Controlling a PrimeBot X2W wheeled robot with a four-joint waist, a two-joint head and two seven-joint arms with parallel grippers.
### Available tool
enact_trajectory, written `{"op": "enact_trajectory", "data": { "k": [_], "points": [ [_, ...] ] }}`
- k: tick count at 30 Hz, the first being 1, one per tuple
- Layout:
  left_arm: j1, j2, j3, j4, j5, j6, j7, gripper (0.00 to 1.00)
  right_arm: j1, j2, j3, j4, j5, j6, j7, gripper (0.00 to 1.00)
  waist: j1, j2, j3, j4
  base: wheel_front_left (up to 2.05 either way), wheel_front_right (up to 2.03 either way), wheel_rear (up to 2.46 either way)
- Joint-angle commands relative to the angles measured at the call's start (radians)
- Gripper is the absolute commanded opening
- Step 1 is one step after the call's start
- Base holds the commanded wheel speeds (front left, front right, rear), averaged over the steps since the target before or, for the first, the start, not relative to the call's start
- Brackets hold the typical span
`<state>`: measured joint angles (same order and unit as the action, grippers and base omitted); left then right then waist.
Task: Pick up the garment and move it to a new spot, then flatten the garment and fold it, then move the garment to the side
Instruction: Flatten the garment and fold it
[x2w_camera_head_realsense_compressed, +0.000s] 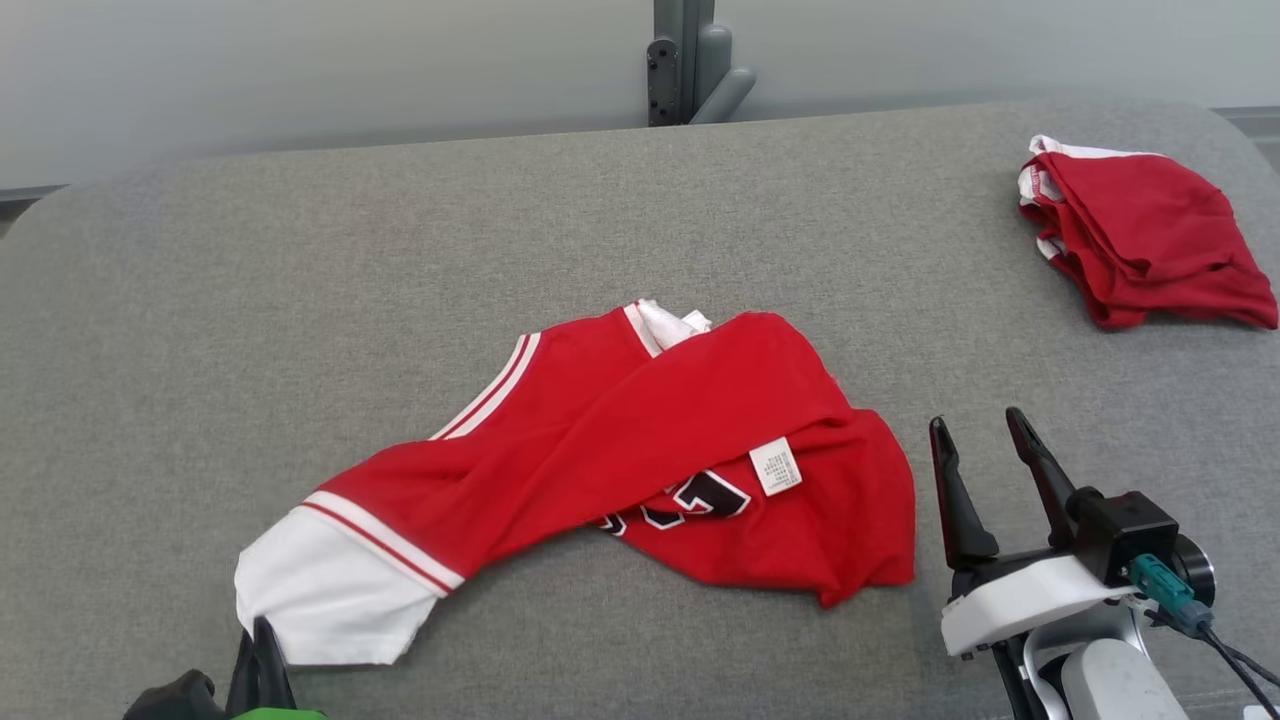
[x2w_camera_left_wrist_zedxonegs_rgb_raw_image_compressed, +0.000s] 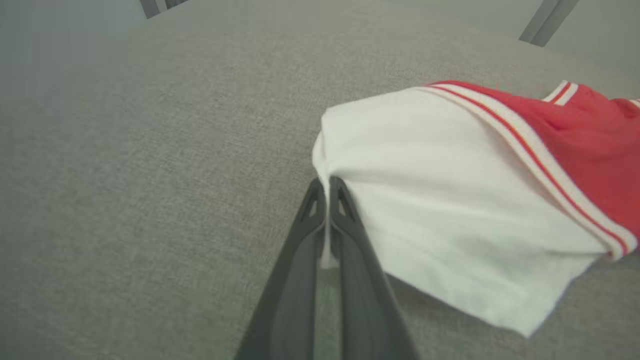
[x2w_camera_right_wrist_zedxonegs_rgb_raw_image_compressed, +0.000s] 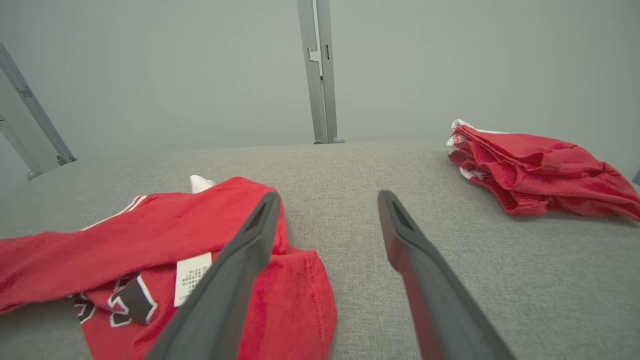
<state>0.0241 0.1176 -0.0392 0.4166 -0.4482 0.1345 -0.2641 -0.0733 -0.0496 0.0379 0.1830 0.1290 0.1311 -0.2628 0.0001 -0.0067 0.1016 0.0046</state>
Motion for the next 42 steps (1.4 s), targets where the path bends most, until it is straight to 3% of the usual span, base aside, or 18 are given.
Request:
{"op": "enact_trajectory", "data": {
  "k": [1,12,15,16,25,37,38,39,40,41,42],
  "points": [
    [-0.003,-0.002,0.005,0.026,-0.005,-0.007,0.000,0.00,-0.011,-0.002,0.003,0.011,0.003,-0.001,-0.003,1.00,-0.0001,0.0067,-0.001,0.004,0.00,0.00,0.00],
    [-0.063,-0.033,0.018,0.181,0.033,-0.069,0.000,0.00,-0.063,-0.002,0.046,0.122,0.010,-0.001,0.005,1.00,-0.0001,0.0067,-0.012,0.038,0.00,0.00,0.00],
    [-0.077,-0.037,0.022,0.204,0.045,-0.082,0.000,0.49,-0.087,-0.002,0.058,0.159,0.010,-0.001,0.016,1.00,-0.0001,0.0067,-0.017,0.050,0.00,0.00,0.00],
    [-0.080,-0.037,0.027,0.203,0.051,-0.085,0.000,1.00,-0.095,-0.002,0.061,0.173,0.006,-0.001,0.021,1.00,-0.0001,0.0067,-0.018,0.056,0.00,0.00,0.00],
    [-0.054,-0.050,0.098,0.092,0.121,-0.116,0.000,1.00,-0.200,-0.002,0.052,0.322,0.024,-0.001,0.074,1.00,-0.0001,0.0067,-0.023,0.117,0.00,0.00,0.00],
    [-0.041,-0.065,0.083,0.010,0.152,-0.130,0.000,1.00,-0.332,-0.031,0.099,0.542,0.132,-0.001,0.232,1.00,-0.0001,0.0067,-0.018,0.175,0.00,0.00,0.00],
    [-0.038,-0.065,0.082,0.007,0.151,-0.128,0.000,1.00,-0.338,-0.036,0.109,0.554,0.149,-0.001,0.239,0.93,-0.0001,0.0067,-0.017,0.178,0.00,0.00,0.00],
    [-0.036,-0.066,0.082,0.003,0.151,-0.125,0.000,1.00,-0.343,-0.040,0.117,0.565,0.163,-0.001,0.247,0.45,-0.0001,0.0067,-0.017,0.180,0.00,0.00,0.00],
    [-0.035,-0.066,0.081,-0.001,0.150,-0.124,0.000,1.00,-0.348,-0.044,0.125,0.574,0.177,-0.001,0.255,0.27,-0.0001,0.0067,-0.017,0.182,0.00,0.00,0.00],
    [-0.034,-0.066,0.080,-0.004,0.150,-0.120,0.000,1.00,-0.353,-0.046,0.134,0.580,0.191,-0.001,0.256,0.01,-0.0001,0.0067,-0.016,0.183,0.00,0.00,0.00],
    [-0.033,-0.067,0.080,-0.007,0.149,-0.117,0.000,1.00,-0.359,-0.048,0.141,0.584,0.203,-0.001,0.256,0.00,-0.0001,0.0067,-0.016,0.184,0.00,0.00,0.00]
  ]
}}
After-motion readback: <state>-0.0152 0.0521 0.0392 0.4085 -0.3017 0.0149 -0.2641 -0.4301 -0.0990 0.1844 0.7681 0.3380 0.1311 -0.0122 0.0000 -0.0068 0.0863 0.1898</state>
